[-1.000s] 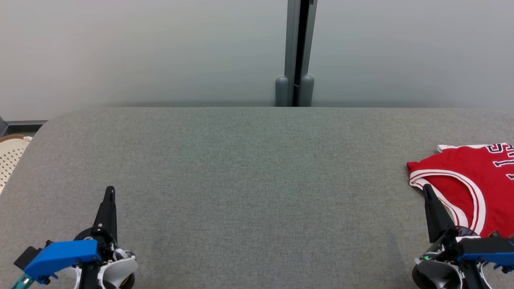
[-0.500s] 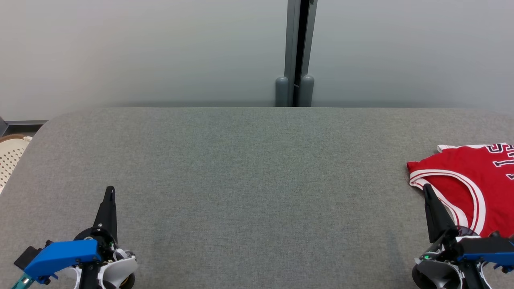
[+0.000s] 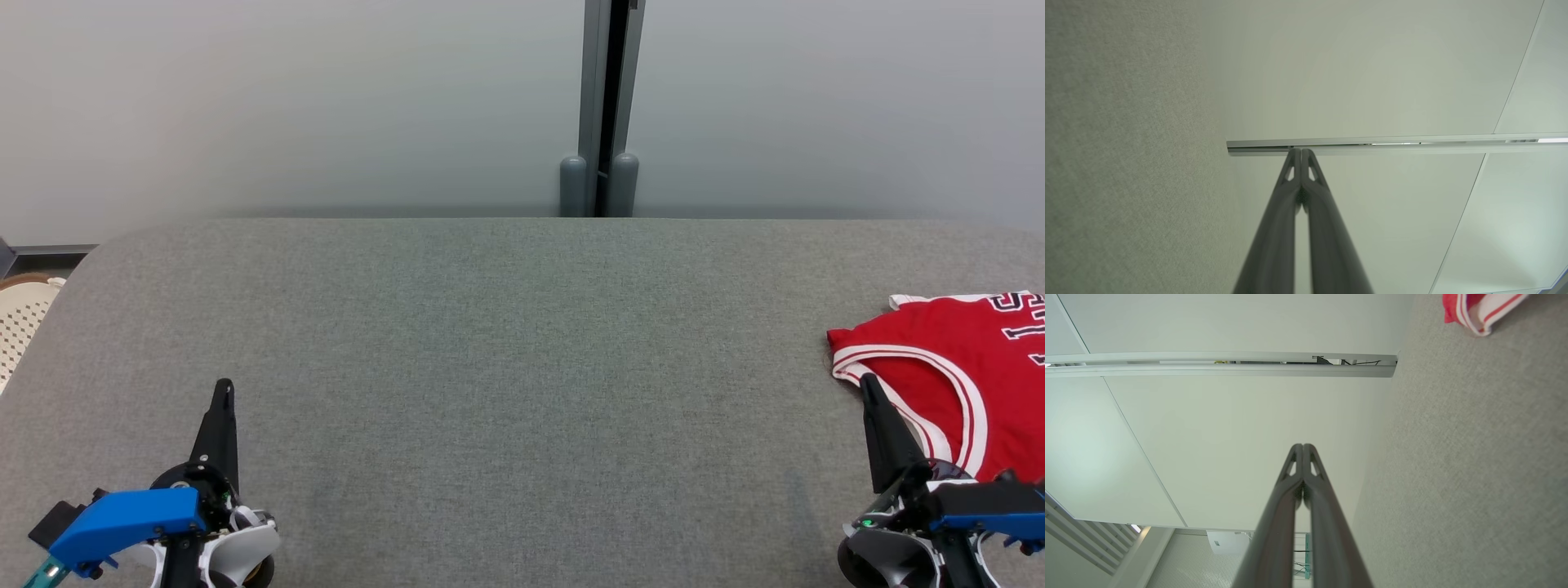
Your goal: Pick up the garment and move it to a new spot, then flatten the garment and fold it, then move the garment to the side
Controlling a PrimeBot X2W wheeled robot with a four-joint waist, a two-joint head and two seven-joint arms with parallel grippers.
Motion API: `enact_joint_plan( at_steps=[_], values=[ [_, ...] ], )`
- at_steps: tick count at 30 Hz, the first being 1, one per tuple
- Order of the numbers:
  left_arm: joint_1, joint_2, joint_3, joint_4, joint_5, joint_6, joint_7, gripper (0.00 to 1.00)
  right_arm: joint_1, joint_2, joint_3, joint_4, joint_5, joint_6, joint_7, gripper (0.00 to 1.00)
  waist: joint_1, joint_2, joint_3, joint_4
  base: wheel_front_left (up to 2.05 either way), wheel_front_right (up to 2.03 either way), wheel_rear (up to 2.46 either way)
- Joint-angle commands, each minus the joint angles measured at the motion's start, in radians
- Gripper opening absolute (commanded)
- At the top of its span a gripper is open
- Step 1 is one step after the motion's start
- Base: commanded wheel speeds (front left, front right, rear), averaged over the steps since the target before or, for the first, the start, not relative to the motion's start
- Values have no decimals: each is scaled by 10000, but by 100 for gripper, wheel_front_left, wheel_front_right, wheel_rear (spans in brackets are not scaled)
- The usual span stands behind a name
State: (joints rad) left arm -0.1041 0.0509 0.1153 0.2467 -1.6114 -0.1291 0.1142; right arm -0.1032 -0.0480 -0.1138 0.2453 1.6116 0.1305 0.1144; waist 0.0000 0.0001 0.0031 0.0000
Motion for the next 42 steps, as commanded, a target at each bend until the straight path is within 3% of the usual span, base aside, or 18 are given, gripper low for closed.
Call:
enact_joint_plan(
  at_steps=[1, 42],
  values=[
    [-100, -20, 21, -41, -27, -52, 35, 0, -102, -40, -19, -31, 27, 4, 30, 0, 0, -1, 0, 0, 0, 0, 0],
    [-99, -21, 18, -42, -29, -50, 34, 0, -101, -41, -18, -31, 28, 4, 29, 0, 0, -1, 0, 0, 0, 0, 0]
  ],
)
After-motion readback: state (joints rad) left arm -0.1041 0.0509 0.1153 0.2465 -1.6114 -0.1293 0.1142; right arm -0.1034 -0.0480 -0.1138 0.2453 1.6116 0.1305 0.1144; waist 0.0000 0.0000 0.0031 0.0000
